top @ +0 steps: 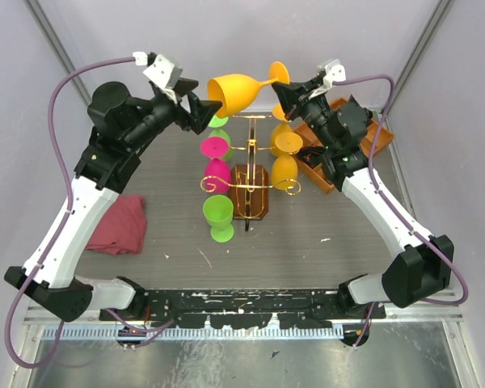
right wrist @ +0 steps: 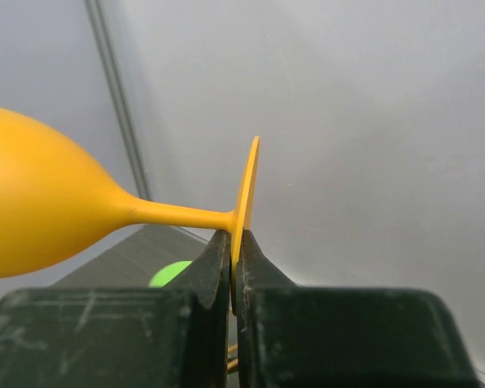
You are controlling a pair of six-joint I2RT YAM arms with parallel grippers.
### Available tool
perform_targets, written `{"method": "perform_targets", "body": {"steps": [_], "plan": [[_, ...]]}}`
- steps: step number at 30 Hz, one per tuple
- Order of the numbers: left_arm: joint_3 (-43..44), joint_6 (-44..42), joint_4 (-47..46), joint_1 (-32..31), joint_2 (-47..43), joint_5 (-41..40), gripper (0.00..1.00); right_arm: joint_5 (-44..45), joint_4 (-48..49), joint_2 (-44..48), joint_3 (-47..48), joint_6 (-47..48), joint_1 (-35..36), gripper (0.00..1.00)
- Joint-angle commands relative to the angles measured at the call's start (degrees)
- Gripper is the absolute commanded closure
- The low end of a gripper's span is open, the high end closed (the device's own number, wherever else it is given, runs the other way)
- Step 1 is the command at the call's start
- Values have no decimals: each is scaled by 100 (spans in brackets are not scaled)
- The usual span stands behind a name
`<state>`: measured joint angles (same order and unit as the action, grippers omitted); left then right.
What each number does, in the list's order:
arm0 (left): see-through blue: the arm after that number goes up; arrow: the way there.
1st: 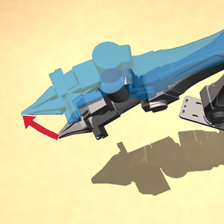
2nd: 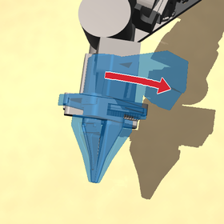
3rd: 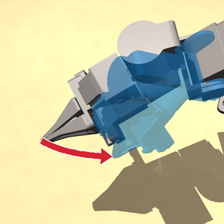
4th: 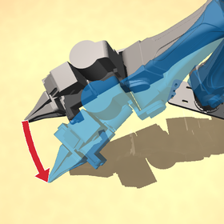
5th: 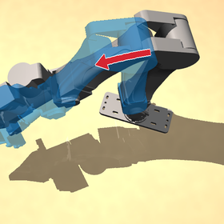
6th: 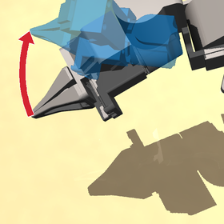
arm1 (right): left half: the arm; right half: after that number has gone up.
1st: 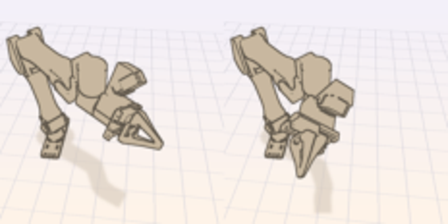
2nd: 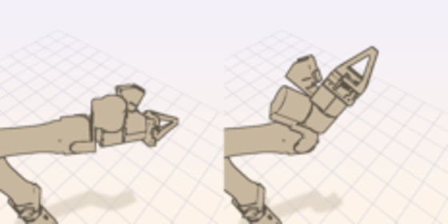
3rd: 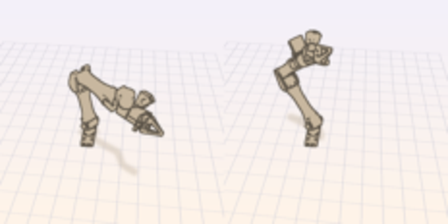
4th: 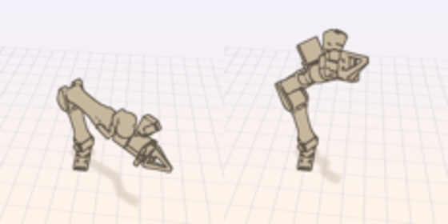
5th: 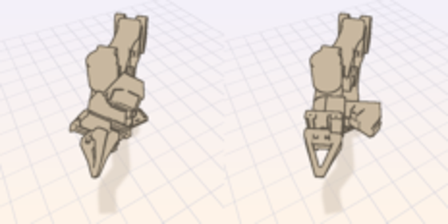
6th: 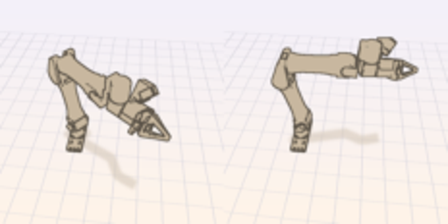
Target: Place the wine glass upside down on the wine glass rack
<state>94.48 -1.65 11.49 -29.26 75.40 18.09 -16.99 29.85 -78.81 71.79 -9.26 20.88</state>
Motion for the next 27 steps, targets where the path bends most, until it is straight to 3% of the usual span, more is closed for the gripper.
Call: {"method": "perform_targets", "body": {"steps": [1,5,10,20,27], "plan": [[-107,-652,884,-10,-425,-602,15,1013,-628,18,621,805,-14,99],[-247,-1021,1993,-10,-624,-1057,7,1596,-1663,-109,1257,1801,-22,99],[248,-988,2283,-10,-596,-768,5,1506,-2147,-50,1449,2898,-20,99],[3620,-514,2383,-14,1676,1015,5,426,-2098,656,763,4433,142,99],[3738,-441,2091,-174,2437,1584,4,-39,-1873,1007,420,4962,320,99]]}}
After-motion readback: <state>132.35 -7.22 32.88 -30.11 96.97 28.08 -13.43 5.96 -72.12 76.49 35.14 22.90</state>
